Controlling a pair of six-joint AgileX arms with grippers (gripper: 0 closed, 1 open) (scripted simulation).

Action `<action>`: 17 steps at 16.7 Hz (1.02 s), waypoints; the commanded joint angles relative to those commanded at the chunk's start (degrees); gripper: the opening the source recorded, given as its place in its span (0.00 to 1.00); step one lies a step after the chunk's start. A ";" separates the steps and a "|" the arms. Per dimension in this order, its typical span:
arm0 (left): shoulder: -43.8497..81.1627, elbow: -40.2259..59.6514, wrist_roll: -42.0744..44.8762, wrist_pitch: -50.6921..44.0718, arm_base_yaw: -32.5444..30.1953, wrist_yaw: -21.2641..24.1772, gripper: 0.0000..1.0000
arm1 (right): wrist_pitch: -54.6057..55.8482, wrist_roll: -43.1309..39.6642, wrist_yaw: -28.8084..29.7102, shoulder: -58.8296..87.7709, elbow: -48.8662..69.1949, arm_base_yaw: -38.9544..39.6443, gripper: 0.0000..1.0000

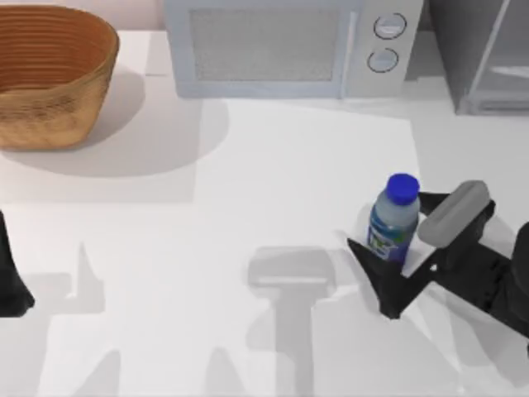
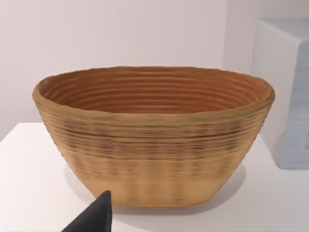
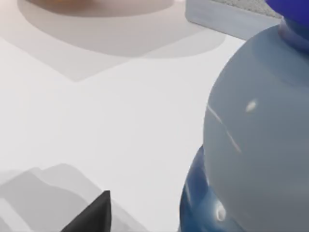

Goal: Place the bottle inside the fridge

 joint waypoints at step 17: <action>0.00 0.00 0.00 0.00 0.00 0.00 1.00 | 0.00 0.00 0.00 0.00 0.00 0.00 0.01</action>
